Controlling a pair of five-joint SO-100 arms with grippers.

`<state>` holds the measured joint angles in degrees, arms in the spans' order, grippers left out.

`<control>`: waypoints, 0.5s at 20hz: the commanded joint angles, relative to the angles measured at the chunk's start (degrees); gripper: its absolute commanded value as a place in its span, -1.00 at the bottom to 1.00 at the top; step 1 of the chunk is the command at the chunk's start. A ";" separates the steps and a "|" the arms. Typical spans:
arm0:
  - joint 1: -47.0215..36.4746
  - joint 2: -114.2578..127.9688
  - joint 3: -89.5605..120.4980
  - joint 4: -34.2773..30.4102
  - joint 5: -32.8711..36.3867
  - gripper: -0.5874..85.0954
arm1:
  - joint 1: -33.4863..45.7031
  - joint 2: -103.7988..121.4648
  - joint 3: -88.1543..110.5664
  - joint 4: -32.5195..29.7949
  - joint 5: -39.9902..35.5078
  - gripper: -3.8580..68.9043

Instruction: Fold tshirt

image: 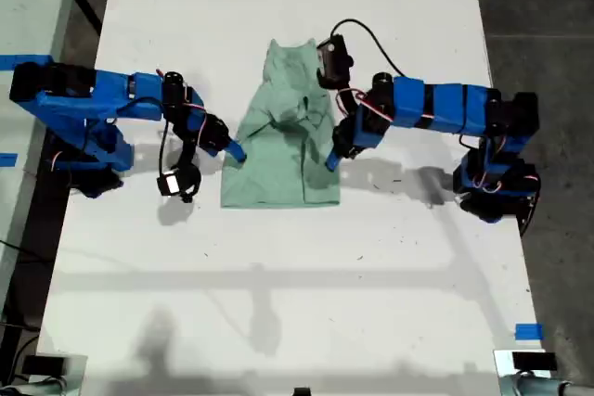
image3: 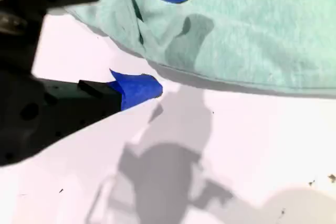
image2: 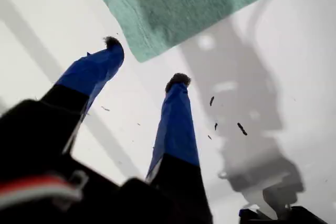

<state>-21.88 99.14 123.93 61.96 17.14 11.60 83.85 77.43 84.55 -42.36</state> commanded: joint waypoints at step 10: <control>-4.39 0.97 -1.32 1.05 -0.35 -0.98 | 0.18 14.06 12.74 -8.09 0.44 -0.37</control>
<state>-25.14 92.64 122.96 60.03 18.11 11.60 93.34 90.35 78.49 -42.28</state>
